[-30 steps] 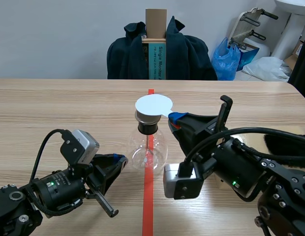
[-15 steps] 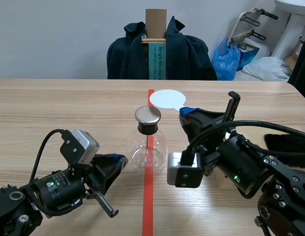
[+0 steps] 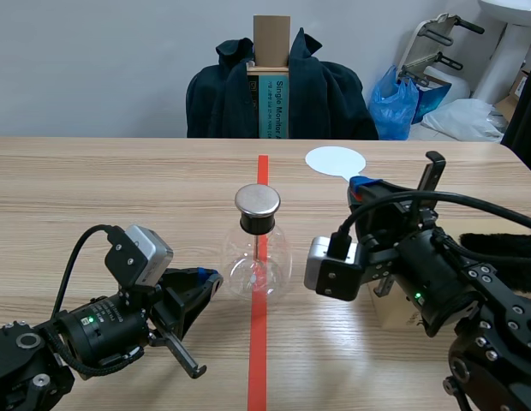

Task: Do the electroscope experiment.
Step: 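Move the plate toward and away from the electroscope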

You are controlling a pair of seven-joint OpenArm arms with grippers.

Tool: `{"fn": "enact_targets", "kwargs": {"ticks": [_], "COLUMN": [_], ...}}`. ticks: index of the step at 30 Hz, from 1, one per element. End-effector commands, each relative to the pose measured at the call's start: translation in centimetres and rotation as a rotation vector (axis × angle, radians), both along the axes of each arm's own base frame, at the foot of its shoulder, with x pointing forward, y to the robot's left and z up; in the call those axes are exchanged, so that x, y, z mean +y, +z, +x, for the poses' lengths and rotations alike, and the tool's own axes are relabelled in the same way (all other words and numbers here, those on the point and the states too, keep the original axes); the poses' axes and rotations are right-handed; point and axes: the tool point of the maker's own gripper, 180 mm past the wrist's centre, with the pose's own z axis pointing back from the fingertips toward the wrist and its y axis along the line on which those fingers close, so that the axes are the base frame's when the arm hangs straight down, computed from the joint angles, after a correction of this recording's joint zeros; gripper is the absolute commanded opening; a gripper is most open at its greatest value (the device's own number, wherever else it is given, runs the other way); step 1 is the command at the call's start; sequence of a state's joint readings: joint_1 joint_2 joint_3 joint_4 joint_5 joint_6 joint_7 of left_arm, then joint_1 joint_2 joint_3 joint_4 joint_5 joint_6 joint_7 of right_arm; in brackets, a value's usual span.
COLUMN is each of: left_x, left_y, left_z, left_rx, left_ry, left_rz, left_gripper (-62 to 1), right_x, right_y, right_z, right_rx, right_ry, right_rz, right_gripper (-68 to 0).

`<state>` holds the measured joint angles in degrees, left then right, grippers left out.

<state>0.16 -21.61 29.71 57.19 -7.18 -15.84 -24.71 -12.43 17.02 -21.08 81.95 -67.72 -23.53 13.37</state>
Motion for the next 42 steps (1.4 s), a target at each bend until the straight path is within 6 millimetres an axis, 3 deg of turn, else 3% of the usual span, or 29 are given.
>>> {"fn": "enact_targets", "kwargs": {"ticks": [1, 8, 27, 42], "left_x": [-0.1, -0.1, -0.1, 0.1], "left_y": [1.0, 1.0, 1.0, 0.9], "left_z": [0.5, 0.5, 0.5, 0.5], "left_rx": [-0.026, -0.026, -0.027, -0.027], "left_ry": [0.007, 0.007, 0.007, 0.008], "left_rz": [-0.026, -0.026, -0.025, -0.02], "left_gripper": [-57.7, -57.7, -57.7, -57.7], "right_x": [-0.7, -0.3, 4.6, 5.4], "right_y": [0.9, 0.9, 0.9, 0.9], "right_z": [0.5, 0.3, -3.2, -4.1], "right_rx": [-0.034, -0.034, -0.037, -0.037], "right_ry": [-0.015, 0.009, 0.348, 0.413], "right_rz": [-0.008, -0.008, -0.004, -0.004], "right_gripper": [-66.9, -66.9, -66.9, -66.9]}}
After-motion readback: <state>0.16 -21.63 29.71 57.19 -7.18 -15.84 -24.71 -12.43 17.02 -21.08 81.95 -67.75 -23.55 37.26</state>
